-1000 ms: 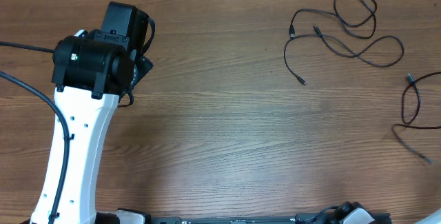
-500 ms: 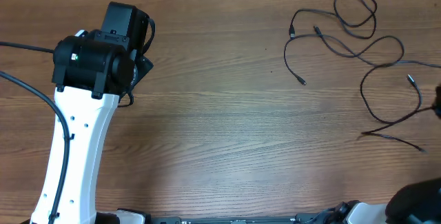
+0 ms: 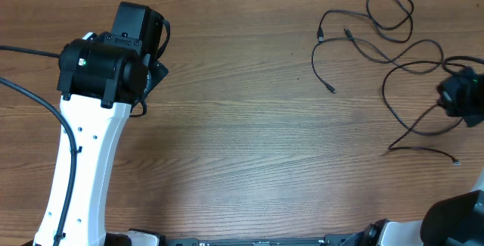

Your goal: Untangle cables

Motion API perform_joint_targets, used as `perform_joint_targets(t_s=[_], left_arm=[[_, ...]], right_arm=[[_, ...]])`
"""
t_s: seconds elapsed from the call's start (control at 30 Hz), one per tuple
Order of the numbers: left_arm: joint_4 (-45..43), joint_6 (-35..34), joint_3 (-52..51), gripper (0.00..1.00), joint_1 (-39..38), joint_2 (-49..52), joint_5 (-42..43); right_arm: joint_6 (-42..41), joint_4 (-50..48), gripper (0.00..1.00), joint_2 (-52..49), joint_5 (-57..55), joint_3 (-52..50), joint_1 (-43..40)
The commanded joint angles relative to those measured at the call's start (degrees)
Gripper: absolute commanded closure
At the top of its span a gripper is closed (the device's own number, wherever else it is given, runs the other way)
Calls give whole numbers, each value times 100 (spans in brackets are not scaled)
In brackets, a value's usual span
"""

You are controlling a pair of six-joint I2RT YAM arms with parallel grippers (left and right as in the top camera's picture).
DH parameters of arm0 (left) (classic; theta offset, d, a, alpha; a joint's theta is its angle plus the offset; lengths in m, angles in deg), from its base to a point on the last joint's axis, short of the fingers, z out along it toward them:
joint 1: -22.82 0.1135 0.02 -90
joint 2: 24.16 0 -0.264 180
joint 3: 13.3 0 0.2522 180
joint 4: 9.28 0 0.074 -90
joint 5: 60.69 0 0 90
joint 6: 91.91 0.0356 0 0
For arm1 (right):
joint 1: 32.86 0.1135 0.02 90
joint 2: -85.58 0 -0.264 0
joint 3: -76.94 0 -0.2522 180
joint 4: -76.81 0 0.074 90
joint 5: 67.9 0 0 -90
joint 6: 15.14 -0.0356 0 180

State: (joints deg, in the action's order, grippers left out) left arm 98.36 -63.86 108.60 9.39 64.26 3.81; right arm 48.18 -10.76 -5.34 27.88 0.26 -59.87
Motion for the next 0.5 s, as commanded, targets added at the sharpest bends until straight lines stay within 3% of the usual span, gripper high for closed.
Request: perform_joint_targets(t_s=[0.0, 0.47], left_arm=[[37, 66, -31, 0, -4, 140, 11], [109, 66, -31, 0, -4, 385, 50]], right_arm=[[175, 2, 96, 33, 74, 0, 400], [474, 136, 96, 33, 81, -151, 2017]])
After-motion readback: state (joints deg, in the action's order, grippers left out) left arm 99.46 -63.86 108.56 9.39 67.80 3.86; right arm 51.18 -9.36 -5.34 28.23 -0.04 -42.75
